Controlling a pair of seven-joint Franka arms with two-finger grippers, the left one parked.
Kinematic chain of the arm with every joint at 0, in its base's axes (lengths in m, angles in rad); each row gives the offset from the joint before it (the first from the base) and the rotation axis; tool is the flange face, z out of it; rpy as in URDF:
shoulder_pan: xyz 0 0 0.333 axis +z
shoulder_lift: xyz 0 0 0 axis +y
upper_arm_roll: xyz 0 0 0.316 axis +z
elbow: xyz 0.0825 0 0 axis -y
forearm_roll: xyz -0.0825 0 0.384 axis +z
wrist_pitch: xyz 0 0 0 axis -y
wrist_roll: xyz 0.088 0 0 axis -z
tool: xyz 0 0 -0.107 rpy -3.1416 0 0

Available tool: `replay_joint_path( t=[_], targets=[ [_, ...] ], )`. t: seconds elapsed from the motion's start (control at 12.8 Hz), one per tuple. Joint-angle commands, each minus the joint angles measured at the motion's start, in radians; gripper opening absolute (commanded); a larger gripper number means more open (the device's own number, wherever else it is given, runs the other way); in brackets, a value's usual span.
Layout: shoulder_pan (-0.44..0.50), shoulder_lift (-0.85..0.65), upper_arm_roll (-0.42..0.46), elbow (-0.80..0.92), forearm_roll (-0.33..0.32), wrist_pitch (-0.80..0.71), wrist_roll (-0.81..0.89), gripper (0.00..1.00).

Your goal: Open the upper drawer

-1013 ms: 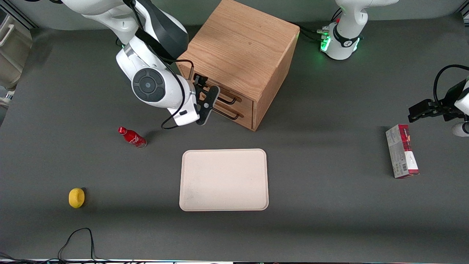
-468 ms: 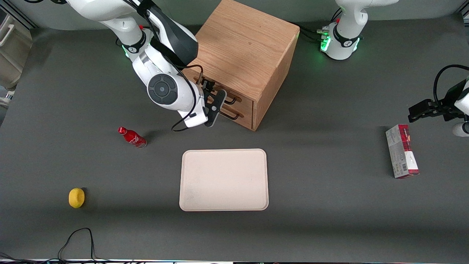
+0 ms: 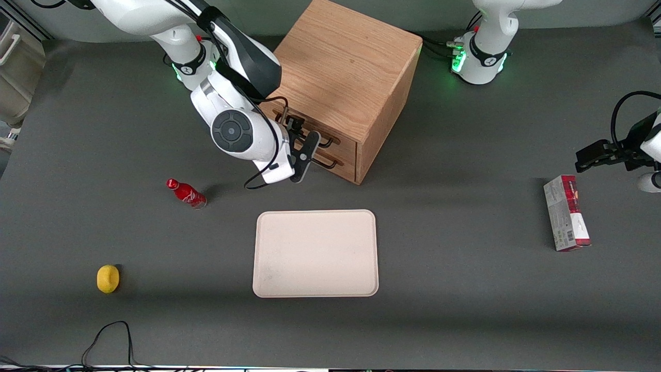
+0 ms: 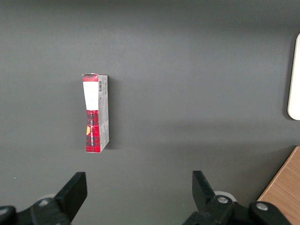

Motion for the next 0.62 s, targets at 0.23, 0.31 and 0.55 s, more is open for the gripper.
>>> replay_joint_path(
  t=[0.23, 0.31, 0.55],
  targets=[
    [-0.031, 0.033, -0.056, 0.063, -0.110, 0.050, -0.074, 1.00],
    [-0.031, 0.034, -0.078, 0.074, -0.110, 0.051, -0.074, 1.00],
    [-0.031, 0.062, -0.142, 0.120, -0.122, 0.051, -0.155, 1.00]
  ],
)
